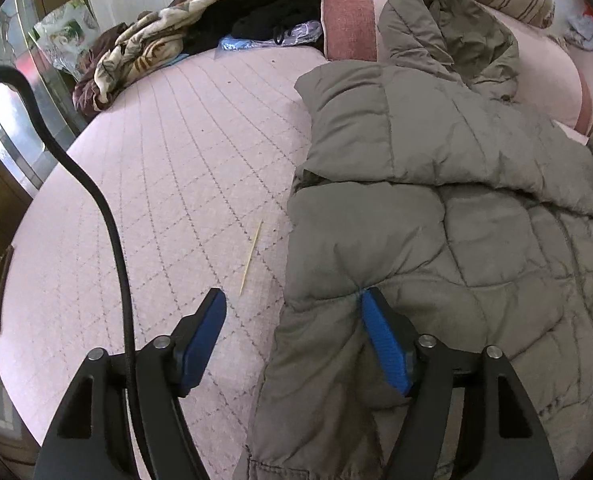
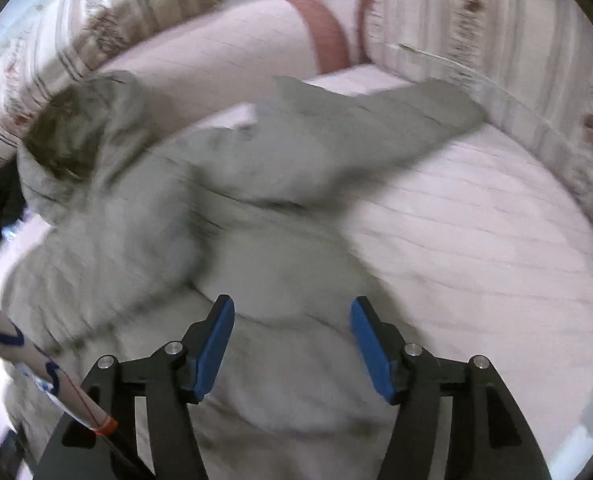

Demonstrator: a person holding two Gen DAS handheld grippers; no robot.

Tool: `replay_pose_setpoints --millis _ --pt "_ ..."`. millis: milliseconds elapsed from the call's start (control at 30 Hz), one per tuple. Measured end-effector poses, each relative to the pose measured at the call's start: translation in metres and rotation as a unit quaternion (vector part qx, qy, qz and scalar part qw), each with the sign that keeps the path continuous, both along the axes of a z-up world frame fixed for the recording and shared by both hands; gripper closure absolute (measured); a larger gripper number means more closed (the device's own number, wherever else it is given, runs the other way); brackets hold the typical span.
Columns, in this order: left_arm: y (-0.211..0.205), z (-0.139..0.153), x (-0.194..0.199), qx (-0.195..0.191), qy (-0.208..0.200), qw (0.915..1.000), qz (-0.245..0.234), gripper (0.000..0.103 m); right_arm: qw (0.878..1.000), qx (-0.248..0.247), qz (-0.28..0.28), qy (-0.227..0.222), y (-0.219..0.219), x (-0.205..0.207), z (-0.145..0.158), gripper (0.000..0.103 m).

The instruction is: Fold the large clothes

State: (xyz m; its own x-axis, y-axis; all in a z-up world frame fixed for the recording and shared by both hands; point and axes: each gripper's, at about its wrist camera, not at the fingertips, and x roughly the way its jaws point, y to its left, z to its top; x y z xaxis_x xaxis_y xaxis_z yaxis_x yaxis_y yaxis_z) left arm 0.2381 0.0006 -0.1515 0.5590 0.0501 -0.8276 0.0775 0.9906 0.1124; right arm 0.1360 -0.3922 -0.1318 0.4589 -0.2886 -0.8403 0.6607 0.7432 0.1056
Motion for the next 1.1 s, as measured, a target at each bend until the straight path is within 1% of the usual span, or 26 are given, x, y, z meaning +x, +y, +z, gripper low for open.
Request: replay_pose_setpoints --millis 67,100,133,200,233,300,333,367,433,500,533,567,600,633,667,700,767,800,833,900,933,967,1000,1033,1067,1100 --pt "0.001 -0.001 0.000 -0.001 -0.002 1.0000 0.003 0.031 1.000 -0.015 0.009 0.023 -0.004 -0.026 0.002 0.029" --pt "0.001 -0.001 -0.001 -0.001 -0.004 1.0000 0.004 0.029 0.999 -0.028 0.015 0.039 -0.004 -0.037 0.001 0.018" --pt "0.002 -0.002 -0.001 0.002 -0.007 1.0000 0.005 0.028 0.996 -0.044 0.027 0.071 -0.003 -0.048 -0.003 0.013" --pt "0.001 -0.002 -0.003 0.013 -0.015 0.9998 0.004 0.027 0.991 -0.045 0.050 0.115 -0.004 -0.063 -0.018 0.014" --pt "0.001 -0.003 -0.004 0.018 -0.018 0.9997 0.001 0.027 0.990 -0.034 0.055 0.122 -0.005 -0.068 -0.023 0.022" --pt "0.001 -0.003 -0.006 0.027 -0.024 0.9994 -0.003 0.027 0.993 0.028 0.059 0.095 -0.013 -0.083 -0.029 0.043" --pt "0.001 -0.002 -0.007 0.034 -0.028 0.9990 -0.005 0.027 0.994 0.045 0.055 0.088 -0.016 -0.087 -0.029 0.051" --pt "0.001 -0.002 -0.008 0.038 -0.030 0.9988 -0.007 0.027 0.994 0.050 0.053 0.082 -0.014 -0.091 -0.027 0.056" --pt "0.002 -0.002 -0.009 0.044 -0.033 0.9985 -0.008 0.027 0.993 0.022 0.069 0.096 0.002 -0.094 -0.022 0.067" --pt "0.003 0.000 -0.011 0.045 -0.037 0.9983 -0.009 0.027 0.990 -0.011 0.085 0.110 0.020 -0.095 -0.020 0.067" --pt "0.004 0.003 -0.012 0.044 -0.038 0.9983 -0.008 0.027 0.987 -0.042 0.094 0.120 0.030 -0.095 -0.019 0.067" --pt "0.004 0.005 -0.013 0.044 -0.038 0.9983 -0.007 0.027 0.986 -0.058 0.097 0.123 0.031 -0.094 -0.018 0.067" --pt "0.005 0.009 -0.015 0.043 -0.038 0.9983 -0.005 0.027 0.985 -0.078 0.097 0.120 0.033 -0.094 -0.012 0.066" --pt "0.006 0.014 -0.018 0.036 -0.043 0.9984 -0.005 0.027 0.986 -0.083 0.091 0.111 0.032 -0.096 -0.006 0.066" --pt "0.006 0.022 -0.022 0.025 -0.049 0.9985 -0.005 0.027 0.990 -0.085 0.074 0.087 0.027 -0.101 0.006 0.065" --pt "0.007 0.029 -0.025 0.014 -0.055 0.9984 -0.004 0.027 0.993 -0.082 0.059 0.062 0.023 -0.106 0.017 0.062" --pt "0.009 0.054 -0.037 -0.022 -0.076 0.9968 -0.001 0.027 0.995 -0.093 0.034 0.015 0.016 -0.114 0.043 0.050" --pt "0.009 0.062 -0.042 -0.034 -0.082 0.9960 -0.001 0.027 0.994 -0.106 0.024 -0.001 0.015 -0.111 0.052 0.034" --pt "0.011 0.078 -0.051 -0.067 -0.094 0.9933 -0.003 0.027 0.990 -0.140 0.003 -0.032 0.012 -0.115 0.071 0.016" --pt "0.013 0.101 -0.065 -0.119 -0.108 0.9870 -0.007 0.027 0.980 -0.184 -0.024 -0.071 0.008 -0.110 0.095 0.001" --pt "0.013 0.108 -0.070 -0.136 -0.113 0.9843 -0.007 0.027 0.978 -0.188 -0.022 -0.084 0.004 -0.105 0.103 0.000" --pt "0.013 0.116 -0.077 -0.155 -0.120 0.9805 -0.008 0.023 0.981 -0.172 -0.008 -0.084 -0.008 -0.093 0.110 0.000" --pt "0.011 0.119 -0.080 -0.165 -0.124 0.9785 -0.010 0.018 0.987 -0.144 0.003 -0.068 -0.023 -0.079 0.113 0.000" --pt "0.009 0.121 -0.084 -0.178 -0.130 0.9752 -0.015 0.017 0.992 -0.111 0.003 -0.064 -0.040 -0.068 0.115 0.001" --pt "0.005 0.119 -0.084 -0.188 -0.133 0.9728 -0.024 0.016 0.994 -0.079 -0.002 -0.074 -0.057 -0.058 0.115 0.002" --pt "0.000 0.115 -0.083 -0.191 -0.129 0.9726 -0.033 0.016 0.996 -0.043 -0.011 -0.082 -0.078 -0.049 0.114 0.007"
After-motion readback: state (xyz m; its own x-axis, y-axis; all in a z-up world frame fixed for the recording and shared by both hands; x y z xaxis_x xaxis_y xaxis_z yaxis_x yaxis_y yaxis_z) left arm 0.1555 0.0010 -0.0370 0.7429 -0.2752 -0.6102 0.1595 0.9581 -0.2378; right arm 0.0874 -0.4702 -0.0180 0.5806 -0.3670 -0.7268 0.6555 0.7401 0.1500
